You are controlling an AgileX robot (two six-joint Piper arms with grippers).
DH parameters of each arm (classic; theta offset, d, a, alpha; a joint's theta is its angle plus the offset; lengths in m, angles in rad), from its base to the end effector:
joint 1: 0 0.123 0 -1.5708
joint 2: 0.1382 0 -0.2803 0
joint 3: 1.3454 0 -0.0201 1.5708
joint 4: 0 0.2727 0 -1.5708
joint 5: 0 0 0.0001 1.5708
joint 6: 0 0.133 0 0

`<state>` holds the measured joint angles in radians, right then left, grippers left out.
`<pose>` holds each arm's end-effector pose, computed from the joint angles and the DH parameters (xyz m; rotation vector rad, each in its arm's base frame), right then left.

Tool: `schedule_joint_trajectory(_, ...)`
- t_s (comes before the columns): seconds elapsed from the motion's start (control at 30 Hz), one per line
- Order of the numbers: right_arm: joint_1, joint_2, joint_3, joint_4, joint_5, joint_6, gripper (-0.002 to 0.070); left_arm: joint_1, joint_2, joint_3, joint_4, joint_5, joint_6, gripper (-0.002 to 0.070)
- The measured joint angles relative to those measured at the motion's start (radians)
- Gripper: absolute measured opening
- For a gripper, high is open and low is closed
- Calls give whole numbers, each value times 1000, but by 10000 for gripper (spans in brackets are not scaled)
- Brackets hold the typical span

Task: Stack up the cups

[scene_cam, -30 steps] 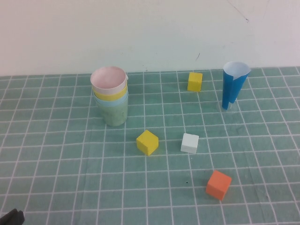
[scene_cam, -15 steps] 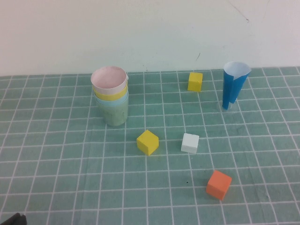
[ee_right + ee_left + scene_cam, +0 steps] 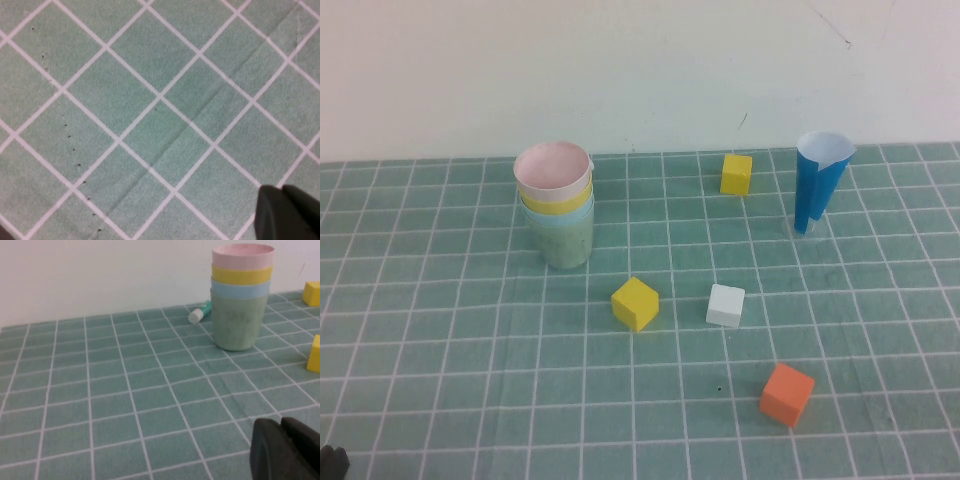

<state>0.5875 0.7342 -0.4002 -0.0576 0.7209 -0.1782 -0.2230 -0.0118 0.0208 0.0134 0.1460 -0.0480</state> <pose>0.1397 0.0870 0.1811 -0.9856 2.3404 0.0965 0.1219 -0.0274 0.1906 0.1529 1.6350 -0.1956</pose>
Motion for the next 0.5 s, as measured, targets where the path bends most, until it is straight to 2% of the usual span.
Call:
schedule_joint_trajectory(0.13, 0, 0, 0, 0, 0, 0, -1, 12, 0, 0, 0, 32, -52, -1)
schedule_joint_trajectory(0.37, 0, 0, 0, -2, 0, 0, -1, 112, 0, 0, -2, 39, -96, 0)
schedule_joint_trajectory(0.5, 0, 0, 0, -2, 0, 0, -1, 123, 0, 0, -2, 76, -114, 0)
